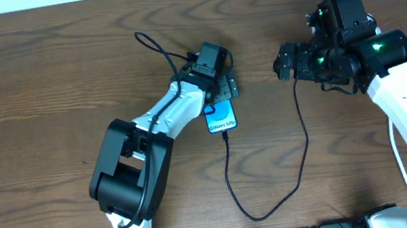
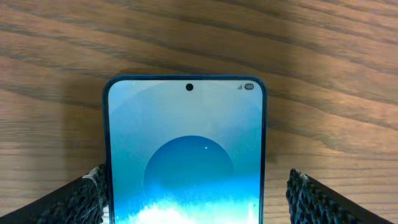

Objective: Plug charger to phone and switch on socket
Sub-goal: 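Lay the phone flat on the table and open the left gripper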

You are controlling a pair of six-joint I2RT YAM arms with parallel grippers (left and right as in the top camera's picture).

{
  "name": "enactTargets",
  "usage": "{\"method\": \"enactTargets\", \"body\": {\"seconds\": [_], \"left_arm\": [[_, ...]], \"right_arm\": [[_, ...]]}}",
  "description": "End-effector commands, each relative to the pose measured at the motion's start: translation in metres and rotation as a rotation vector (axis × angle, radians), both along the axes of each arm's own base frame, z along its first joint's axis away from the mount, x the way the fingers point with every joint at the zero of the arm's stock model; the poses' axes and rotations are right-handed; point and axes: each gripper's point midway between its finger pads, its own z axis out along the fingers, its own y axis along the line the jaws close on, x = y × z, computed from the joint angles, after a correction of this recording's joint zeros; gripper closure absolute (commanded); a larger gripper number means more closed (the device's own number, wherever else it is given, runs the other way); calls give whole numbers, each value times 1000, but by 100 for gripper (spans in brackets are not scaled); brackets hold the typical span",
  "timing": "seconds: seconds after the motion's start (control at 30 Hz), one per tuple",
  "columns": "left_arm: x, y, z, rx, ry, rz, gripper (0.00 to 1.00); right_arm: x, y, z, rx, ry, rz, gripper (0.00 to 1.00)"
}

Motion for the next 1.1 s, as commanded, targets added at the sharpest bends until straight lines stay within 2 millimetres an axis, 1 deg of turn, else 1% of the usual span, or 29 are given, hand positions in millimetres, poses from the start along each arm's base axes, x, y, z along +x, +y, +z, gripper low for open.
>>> {"method": "enactTargets", "body": {"seconds": [0.0, 0.23, 0.5, 0.63, 0.77, 0.87, 0.97, 1.0, 1.03, 1.07], "left_arm": [[-38, -18, -44, -14, 138, -58, 9], [-43, -25, -43, -38, 153, -76, 9], [-43, -24, -43, -31, 147, -92, 9], [-38, -18, -43, 18, 115, -126, 9], [-24, -6, -39, 79, 65, -138, 9], [-12, -1, -30, 94, 29, -173, 9], [1, 7, -14, 93, -15, -186, 9], [6, 11, -7, 90, -31, -181, 9], [15, 20, 10, 81, -67, -168, 9], [19, 25, 19, 78, -85, -161, 9]], "right_arm": [[-3, 1, 0, -4, -5, 18, 1], [-2, 1, 1, -4, -6, 18, 1], [-3, 1, 0, -4, -5, 18, 1], [-3, 1, 0, -5, -1, 18, 1], [-3, 1, 0, -5, -2, 18, 1], [-3, 1, 0, -5, -2, 18, 1], [-3, 1, 0, -5, -2, 18, 1], [-3, 1, 0, -5, -2, 18, 1], [-3, 1, 0, -4, -5, 18, 1], [-2, 1, 1, -4, -6, 18, 1]]}}
